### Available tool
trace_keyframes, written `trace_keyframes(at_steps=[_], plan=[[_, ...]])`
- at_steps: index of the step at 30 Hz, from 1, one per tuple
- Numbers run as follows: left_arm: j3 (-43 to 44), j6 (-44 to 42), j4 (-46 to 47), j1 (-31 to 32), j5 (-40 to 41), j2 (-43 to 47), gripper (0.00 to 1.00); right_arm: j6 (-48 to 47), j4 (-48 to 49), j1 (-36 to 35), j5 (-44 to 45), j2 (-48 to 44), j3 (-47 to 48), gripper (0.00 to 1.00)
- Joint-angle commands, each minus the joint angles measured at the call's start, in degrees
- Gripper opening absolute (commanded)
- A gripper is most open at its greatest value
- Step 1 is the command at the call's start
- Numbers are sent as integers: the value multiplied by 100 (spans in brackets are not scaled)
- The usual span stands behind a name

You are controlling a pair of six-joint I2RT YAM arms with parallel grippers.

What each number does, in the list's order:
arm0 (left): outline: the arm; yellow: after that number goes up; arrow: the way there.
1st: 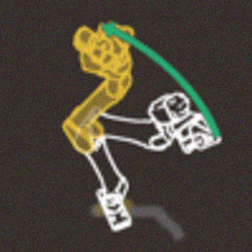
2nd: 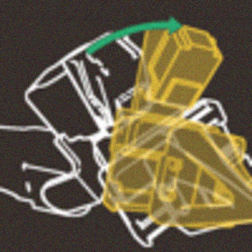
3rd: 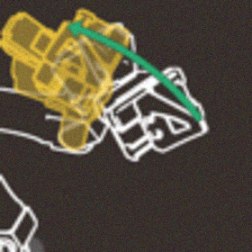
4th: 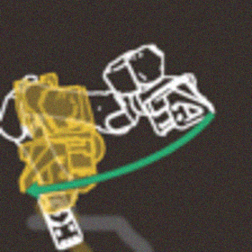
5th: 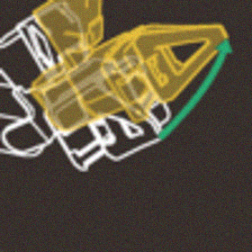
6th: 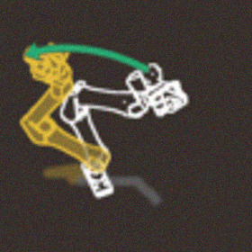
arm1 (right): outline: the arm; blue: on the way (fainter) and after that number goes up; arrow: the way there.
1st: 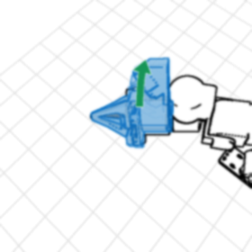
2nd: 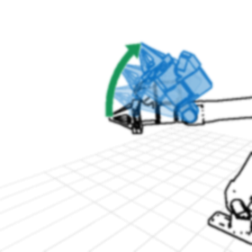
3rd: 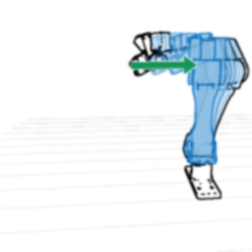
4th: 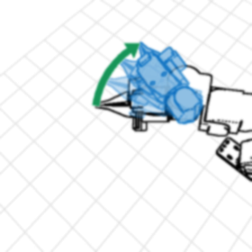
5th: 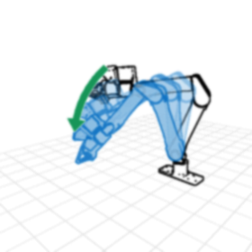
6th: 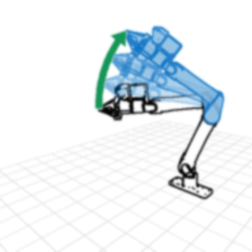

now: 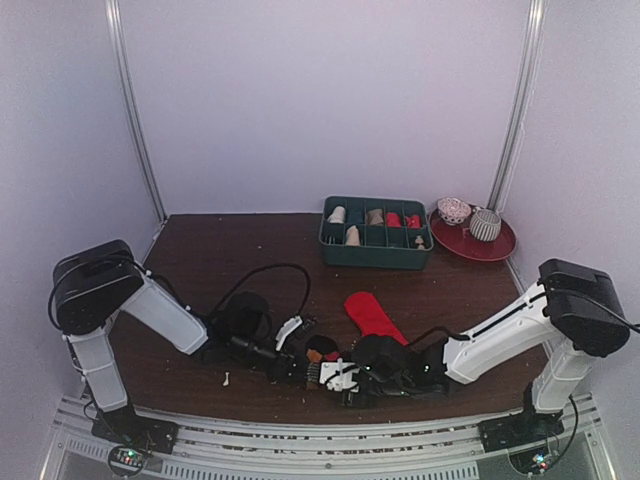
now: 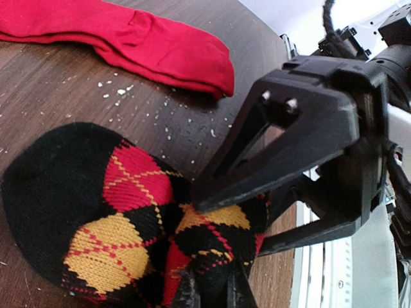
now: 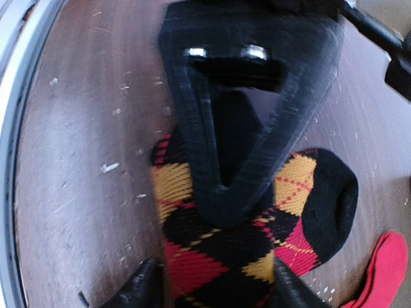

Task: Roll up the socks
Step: Roll a pair of socks at the center of the board.

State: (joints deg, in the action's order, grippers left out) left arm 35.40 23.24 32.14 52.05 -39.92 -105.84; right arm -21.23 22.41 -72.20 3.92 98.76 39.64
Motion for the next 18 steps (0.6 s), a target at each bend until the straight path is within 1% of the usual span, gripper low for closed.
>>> trace_keyframes(at_steps=[1,3,4,5,6,7,8,10,11,13,15,18], plan=[[-237,-130,-1494,3,365,-411,0,189,-137,4,117,291,167,44],[-211,-214,-1536,4,363,-355,0,491,-323,76,-16,388,209,34],[-190,-307,-1565,7,387,-274,4,646,-390,144,-139,412,214,30],[-181,-410,-1614,7,448,-155,16,805,-443,212,-319,425,200,27],[-192,-526,-1632,7,518,7,33,970,-473,290,-509,411,158,24],[-216,-652,-1641,9,632,237,43,1162,-493,385,-712,394,113,23],[-233,-782,-1667,11,752,474,50,1380,-564,506,-1016,391,96,22],[-264,-1087,-1709,7,962,1079,60,1733,-860,771,-1769,447,180,21],[-292,-1228,-1670,14,1017,1302,63,1893,-997,872,-2100,512,251,21],[-392,-1498,-1429,79,1172,1721,65,2150,-1412,1041,-2792,720,456,21],[-521,-1815,-1081,243,1449,1960,66,2336,-2016,1160,-3164,1002,796,21],[-634,-2289,-562,505,1810,2032,66,2476,-2711,1273,-3652,1297,1143,21]])
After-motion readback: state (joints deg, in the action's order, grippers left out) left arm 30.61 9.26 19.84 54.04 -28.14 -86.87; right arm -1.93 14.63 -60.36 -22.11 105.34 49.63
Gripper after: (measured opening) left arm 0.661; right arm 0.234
